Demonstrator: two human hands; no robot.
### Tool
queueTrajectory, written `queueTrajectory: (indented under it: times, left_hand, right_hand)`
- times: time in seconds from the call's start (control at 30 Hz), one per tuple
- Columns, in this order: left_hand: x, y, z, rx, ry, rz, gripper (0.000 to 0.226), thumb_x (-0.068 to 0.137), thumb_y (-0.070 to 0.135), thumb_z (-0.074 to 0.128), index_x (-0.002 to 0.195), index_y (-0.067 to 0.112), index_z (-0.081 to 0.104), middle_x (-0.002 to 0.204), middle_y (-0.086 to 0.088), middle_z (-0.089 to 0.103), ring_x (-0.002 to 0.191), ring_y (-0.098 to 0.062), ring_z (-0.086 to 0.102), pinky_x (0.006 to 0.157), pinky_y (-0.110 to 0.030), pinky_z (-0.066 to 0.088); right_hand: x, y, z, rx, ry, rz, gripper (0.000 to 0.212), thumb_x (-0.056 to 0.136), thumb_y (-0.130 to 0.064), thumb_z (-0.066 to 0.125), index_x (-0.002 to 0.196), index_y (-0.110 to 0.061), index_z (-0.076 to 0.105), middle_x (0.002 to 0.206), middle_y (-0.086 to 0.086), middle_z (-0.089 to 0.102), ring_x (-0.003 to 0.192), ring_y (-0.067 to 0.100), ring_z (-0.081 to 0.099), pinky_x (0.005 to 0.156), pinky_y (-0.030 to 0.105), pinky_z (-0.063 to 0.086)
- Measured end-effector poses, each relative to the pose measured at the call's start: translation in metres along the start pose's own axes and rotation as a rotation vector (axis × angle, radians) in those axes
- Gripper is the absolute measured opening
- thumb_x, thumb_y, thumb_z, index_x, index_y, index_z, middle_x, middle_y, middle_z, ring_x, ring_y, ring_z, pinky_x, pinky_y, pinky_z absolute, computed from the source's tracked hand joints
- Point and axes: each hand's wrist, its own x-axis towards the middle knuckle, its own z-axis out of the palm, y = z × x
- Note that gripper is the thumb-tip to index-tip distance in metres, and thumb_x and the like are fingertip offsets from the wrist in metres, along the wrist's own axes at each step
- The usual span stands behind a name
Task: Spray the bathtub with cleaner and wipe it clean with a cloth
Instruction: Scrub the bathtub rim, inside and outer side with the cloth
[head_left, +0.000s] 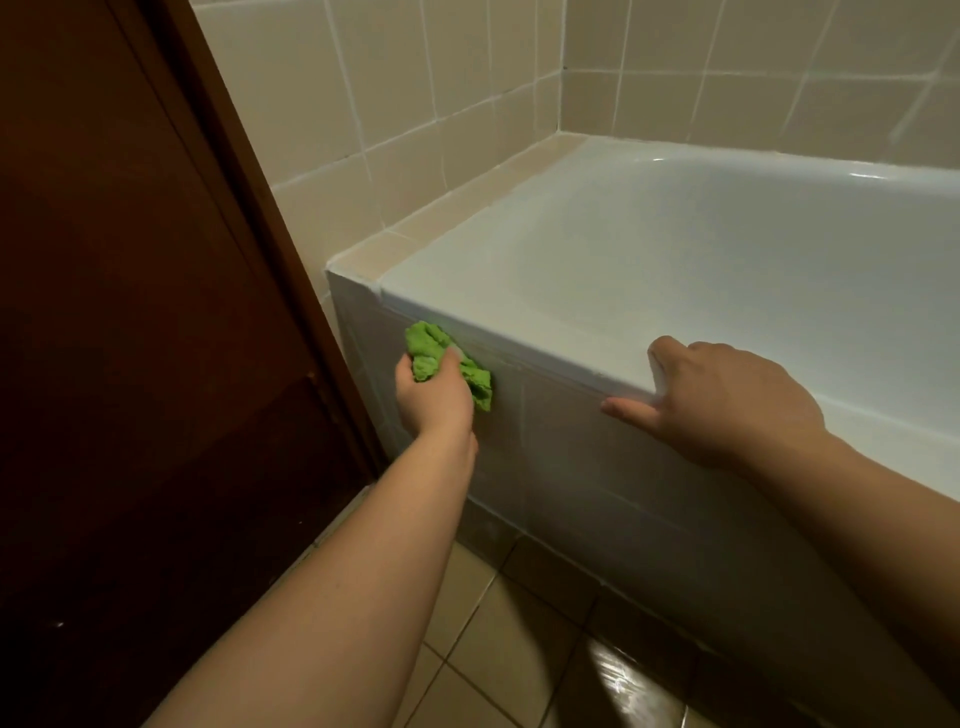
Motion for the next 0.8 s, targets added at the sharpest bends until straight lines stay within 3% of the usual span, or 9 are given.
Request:
queueTrajectory:
  times: [0.07,0.17,0.33,0.6,0.67,0.8]
  left_hand:
    - [-0.002,-0.012,-0.001,0.008,-0.001,0.000,0.050,0.084,0.040,0.077,0.130,0.046,0.057,0.113,0.006,0.070,0.098,-0.024,0.070,0.085,-0.047,0.062]
    - [-0.016,-0.025,-0.002,-0.042,-0.081,-0.070,0.041,0.088,0.029,0.079,0.119,0.044,0.056,0.101,0.005,0.070,0.083,-0.017,0.068,0.062,-0.031,0.056]
    - [-0.015,-0.008,-0.002,-0.067,-0.069,0.110,0.057,0.085,0.026,0.083,0.136,0.039,0.060,0.105,0.013,0.071,0.094,-0.015,0.071,0.087,-0.047,0.062]
    - [-0.034,-0.028,0.003,0.061,-0.046,0.146,0.053,0.081,0.043,0.078,0.127,0.054,0.054,0.114,0.011,0.071,0.101,-0.021,0.070,0.089,-0.053,0.061]
    - [-0.051,-0.039,0.006,0.068,-0.042,0.153,0.051,0.083,0.040,0.079,0.127,0.051,0.056,0.115,0.010,0.071,0.102,-0.020,0.070,0.092,-0.051,0.060]
    - [-0.097,-0.074,0.010,0.141,-0.106,0.257,0.060,0.085,0.038,0.081,0.137,0.049,0.054,0.133,0.011,0.061,0.119,-0.016,0.062,0.104,-0.044,0.053]
  right_hand:
    - [0.001,-0.001,0.001,0.004,-0.002,0.003,0.063,0.081,-0.091,0.032,0.092,-0.029,0.038,0.082,-0.003,0.050,0.075,0.020,0.053,0.067,0.039,0.052]
    - [0.003,-0.001,0.002,0.007,0.006,-0.003,0.061,0.083,-0.089,0.035,0.093,-0.029,0.038,0.084,-0.003,0.050,0.077,0.021,0.054,0.068,0.039,0.052]
    - [0.003,-0.008,0.003,0.018,0.036,-0.021,0.062,0.085,-0.088,0.033,0.096,-0.028,0.041,0.083,-0.004,0.048,0.075,0.020,0.053,0.066,0.039,0.052]
    - [0.014,-0.018,0.005,0.065,0.065,-0.068,0.059,0.090,-0.084,0.029,0.097,-0.028,0.042,0.085,-0.004,0.046,0.081,0.025,0.053,0.065,0.038,0.047]
    - [0.013,-0.012,0.005,0.107,0.040,-0.086,0.058,0.092,-0.082,0.026,0.099,-0.028,0.044,0.094,-0.001,0.053,0.087,0.027,0.054,0.070,0.040,0.047]
    - [0.006,0.002,0.002,0.194,0.019,-0.047,0.070,0.095,-0.079,0.016,0.128,-0.029,0.052,0.123,0.005,0.065,0.111,0.032,0.060,0.089,0.046,0.052]
